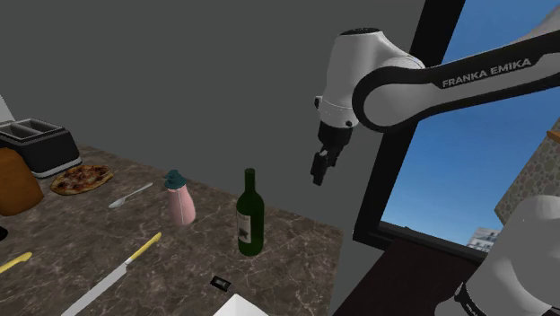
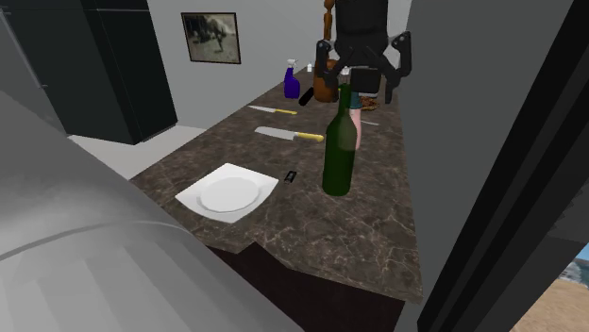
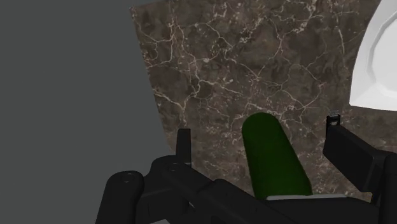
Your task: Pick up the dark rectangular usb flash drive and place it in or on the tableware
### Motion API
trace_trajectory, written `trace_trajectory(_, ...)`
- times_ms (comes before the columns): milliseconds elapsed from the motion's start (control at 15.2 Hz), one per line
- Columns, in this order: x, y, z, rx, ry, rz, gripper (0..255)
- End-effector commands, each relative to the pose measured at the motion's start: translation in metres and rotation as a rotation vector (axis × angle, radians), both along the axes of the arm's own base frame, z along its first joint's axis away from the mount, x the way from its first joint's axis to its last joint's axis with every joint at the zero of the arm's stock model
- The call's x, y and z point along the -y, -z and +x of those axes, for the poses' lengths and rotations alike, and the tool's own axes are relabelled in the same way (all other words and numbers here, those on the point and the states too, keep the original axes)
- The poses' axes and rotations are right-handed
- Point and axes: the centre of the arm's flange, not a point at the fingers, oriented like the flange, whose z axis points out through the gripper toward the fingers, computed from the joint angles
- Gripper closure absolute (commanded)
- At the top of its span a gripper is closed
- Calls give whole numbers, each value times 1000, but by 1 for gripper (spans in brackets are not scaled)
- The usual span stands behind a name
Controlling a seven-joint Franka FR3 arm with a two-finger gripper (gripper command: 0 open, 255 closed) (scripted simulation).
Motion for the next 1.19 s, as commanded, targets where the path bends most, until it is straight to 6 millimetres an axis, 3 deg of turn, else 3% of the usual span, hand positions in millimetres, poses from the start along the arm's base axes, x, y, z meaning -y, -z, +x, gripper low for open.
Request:
trace_trajectory(0,-14,17,13,-8,-12,5,0)
trace_trajectory(1122,-156,171,89,-76,-113,39,0)
